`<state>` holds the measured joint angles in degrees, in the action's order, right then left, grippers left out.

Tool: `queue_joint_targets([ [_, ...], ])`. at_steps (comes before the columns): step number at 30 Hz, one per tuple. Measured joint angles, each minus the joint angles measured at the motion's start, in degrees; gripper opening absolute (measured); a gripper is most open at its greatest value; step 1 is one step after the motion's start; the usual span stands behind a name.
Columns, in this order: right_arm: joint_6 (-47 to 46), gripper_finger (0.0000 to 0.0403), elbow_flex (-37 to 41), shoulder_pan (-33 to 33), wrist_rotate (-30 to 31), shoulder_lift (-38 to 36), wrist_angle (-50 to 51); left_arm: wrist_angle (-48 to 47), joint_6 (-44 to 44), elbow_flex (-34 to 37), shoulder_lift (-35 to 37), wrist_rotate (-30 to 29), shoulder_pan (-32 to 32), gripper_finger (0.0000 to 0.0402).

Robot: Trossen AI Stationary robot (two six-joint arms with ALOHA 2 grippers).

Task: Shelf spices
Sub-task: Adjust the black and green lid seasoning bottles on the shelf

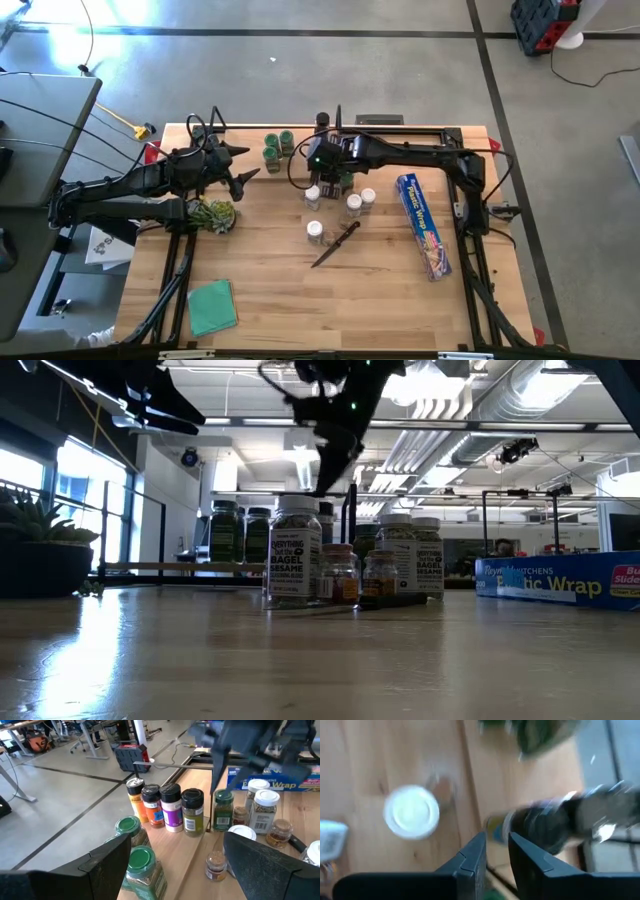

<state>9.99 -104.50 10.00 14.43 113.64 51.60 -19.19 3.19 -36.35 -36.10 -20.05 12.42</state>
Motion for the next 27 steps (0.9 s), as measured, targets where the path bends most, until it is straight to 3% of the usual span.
queue_joint_targets([
  [9,9.4,0.0076,-5.6,2.7,-1.2,-1.2,-13.9,-1.2,-2.7,0.0,-1.2,0.4,2.4,0.0314],
  [15,7.3,0.0076,-5.4,7.9,-8.1,3.5,-23.0,-3.6,-9.2,0.0,-2.3,3.2,8.5,0.0314],
  [21,6.8,0.0076,-5.2,8.8,-6.6,8.3,-27.2,0.8,-11.7,0.0,-7.0,2.9,15.5,0.0314],
  [27,7.0,0.0076,-5.2,9.1,-5.9,9.1,-28.9,6.3,-10.6,-1.6,-15.8,11.9,24.7,0.0314],
])
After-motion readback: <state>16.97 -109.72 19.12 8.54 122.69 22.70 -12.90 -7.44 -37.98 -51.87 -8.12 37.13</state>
